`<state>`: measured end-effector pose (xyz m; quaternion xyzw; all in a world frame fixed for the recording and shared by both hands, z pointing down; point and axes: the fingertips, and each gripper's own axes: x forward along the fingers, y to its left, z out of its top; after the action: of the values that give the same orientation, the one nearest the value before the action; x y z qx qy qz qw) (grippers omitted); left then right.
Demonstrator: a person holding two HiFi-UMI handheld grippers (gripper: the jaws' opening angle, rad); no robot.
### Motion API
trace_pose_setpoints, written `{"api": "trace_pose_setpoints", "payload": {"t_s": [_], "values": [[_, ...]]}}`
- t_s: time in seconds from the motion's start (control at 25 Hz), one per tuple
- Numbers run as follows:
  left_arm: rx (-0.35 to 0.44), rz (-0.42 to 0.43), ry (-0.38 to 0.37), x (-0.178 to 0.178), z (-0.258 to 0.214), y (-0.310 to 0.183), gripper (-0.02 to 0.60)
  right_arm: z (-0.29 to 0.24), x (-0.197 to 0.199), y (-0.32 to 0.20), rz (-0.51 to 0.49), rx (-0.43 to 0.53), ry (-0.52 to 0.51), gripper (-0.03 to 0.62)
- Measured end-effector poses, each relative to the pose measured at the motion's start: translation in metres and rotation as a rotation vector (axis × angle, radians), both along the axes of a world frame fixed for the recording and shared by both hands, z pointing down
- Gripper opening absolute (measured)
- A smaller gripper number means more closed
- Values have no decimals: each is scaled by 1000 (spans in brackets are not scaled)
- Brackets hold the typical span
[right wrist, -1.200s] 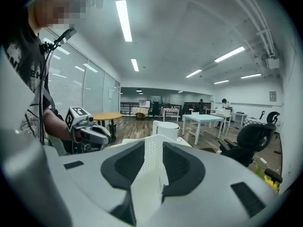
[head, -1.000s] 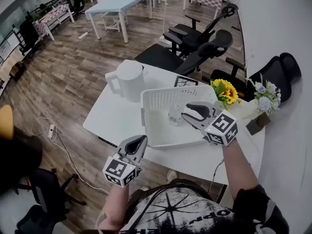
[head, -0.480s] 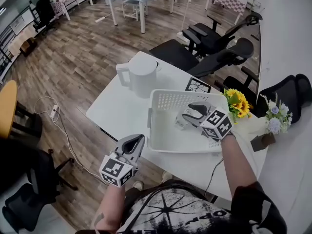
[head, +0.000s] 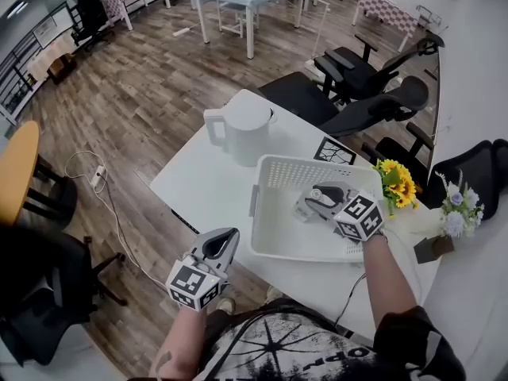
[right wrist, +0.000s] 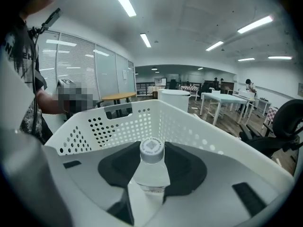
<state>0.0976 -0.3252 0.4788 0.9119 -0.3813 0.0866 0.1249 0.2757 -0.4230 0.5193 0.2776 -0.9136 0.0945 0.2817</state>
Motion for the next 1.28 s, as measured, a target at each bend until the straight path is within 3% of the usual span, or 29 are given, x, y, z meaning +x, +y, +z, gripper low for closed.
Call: {"api": "trace_pose_setpoints", "payload": {"t_s": [0.72,1.04,1.28], "values": [[11,-37,-19,-18,-3,16,9,-11,-1,-3,17,35,-21,156],[39,-41,-16,-28,-11,19,10,-53,-9,-2,40,106,-64,156],[71,-27,-7,-37,-20,21,9,-108,-25,2,81,181,-151,156]]}}
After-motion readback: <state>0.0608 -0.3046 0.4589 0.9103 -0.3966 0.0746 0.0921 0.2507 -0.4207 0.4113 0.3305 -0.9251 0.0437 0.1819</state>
